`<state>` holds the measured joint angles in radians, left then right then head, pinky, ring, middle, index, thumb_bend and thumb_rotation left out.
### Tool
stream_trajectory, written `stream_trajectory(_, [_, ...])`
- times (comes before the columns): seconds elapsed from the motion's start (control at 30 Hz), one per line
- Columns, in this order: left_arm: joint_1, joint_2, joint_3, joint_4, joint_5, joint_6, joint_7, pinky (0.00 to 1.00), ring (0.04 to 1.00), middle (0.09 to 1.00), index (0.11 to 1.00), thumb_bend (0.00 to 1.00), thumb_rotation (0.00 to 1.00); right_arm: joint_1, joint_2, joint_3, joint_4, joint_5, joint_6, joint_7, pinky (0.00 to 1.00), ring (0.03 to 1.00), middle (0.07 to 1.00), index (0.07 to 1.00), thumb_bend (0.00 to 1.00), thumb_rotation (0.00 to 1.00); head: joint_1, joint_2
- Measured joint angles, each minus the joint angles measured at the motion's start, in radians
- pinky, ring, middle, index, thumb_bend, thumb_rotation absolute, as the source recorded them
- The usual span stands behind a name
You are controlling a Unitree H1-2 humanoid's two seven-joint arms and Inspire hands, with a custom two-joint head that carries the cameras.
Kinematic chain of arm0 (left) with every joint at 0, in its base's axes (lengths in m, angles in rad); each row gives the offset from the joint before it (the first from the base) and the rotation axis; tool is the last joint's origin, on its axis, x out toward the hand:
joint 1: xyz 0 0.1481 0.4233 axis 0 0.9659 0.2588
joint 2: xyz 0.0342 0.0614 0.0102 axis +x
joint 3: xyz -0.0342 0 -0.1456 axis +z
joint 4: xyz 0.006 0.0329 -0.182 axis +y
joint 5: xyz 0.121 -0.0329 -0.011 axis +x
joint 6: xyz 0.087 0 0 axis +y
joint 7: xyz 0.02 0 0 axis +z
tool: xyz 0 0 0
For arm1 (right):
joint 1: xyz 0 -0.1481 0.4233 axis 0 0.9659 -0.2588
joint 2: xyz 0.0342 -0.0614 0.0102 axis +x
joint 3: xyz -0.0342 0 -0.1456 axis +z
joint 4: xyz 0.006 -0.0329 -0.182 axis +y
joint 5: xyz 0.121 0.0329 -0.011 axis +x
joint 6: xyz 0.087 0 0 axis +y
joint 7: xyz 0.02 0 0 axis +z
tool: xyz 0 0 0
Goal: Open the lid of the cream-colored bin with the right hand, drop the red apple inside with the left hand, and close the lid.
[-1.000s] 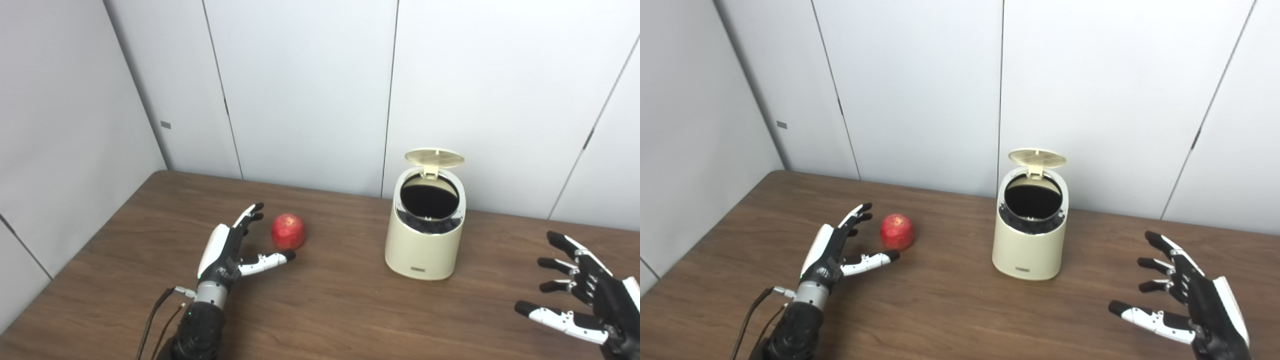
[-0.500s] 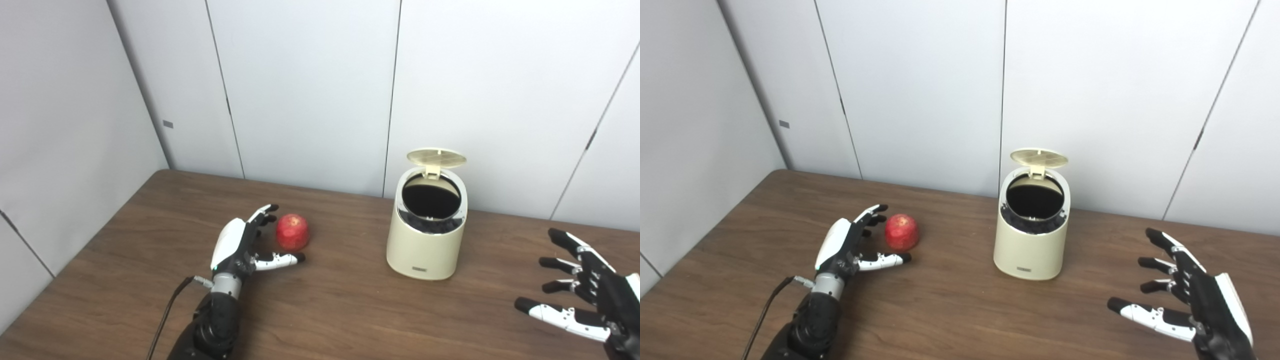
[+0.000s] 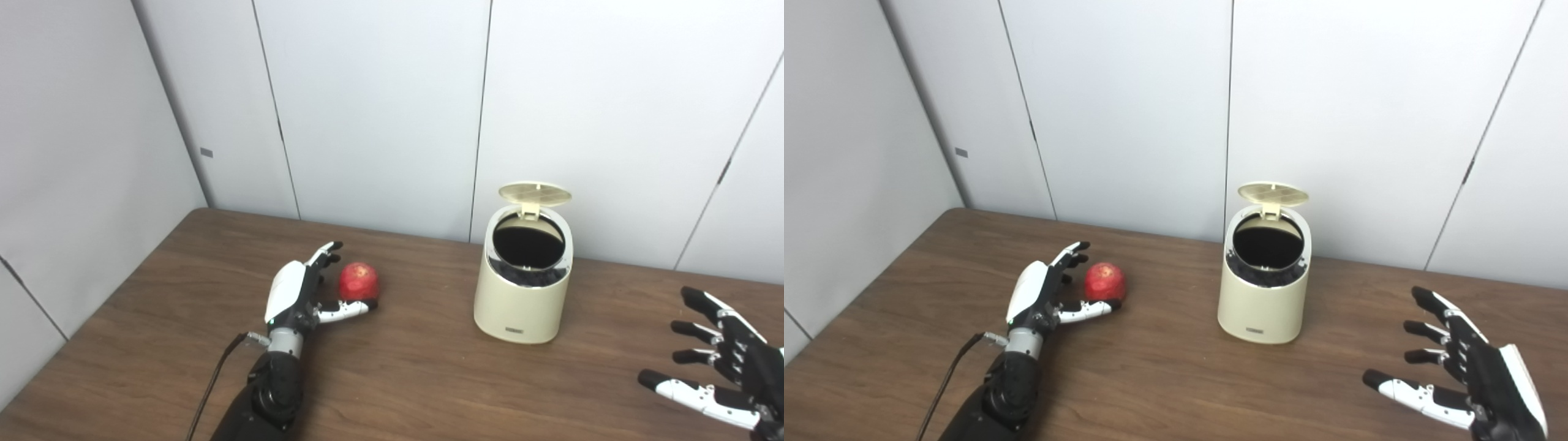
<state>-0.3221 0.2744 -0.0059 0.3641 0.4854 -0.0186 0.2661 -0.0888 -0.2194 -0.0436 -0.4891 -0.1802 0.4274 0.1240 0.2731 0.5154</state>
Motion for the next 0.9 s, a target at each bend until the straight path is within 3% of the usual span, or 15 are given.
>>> stream_trajectory(0.23, [-0.017,0.012,-0.016,-0.001,-0.018,0.018,-0.009,0.63,0.737,0.753,0.808,0.89,0.27,0.000,0.006,0.004,-0.028,-0.006,0.038,0.000,0.62,0.791,0.901,0.872,0.57,0.00,0.002,0.008])
stream_trajectory(0.5, [-0.019,0.056,-0.090,-0.047,0.044,0.095,-0.049,0.53,0.642,0.688,0.689,0.87,0.24,-0.001,0.006,0.002,-0.032,0.000,0.038,0.000,0.61,0.778,0.893,0.872,0.56,0.00,0.003,0.014])
stream_trajectory(0.77, [-0.025,0.078,-0.122,-0.060,0.067,0.127,-0.077,0.52,0.637,0.666,0.668,0.87,0.24,-0.003,0.007,-0.004,-0.032,0.023,0.037,0.000,0.61,0.791,0.911,0.880,0.54,0.00,0.003,0.025])
stream_trajectory(0.9, [-0.026,0.087,-0.136,-0.065,0.069,0.139,-0.086,0.54,0.632,0.659,0.657,0.84,0.15,-0.005,0.006,-0.003,-0.032,0.030,0.037,0.000,0.61,0.788,0.907,0.877,0.54,0.00,0.002,0.028])
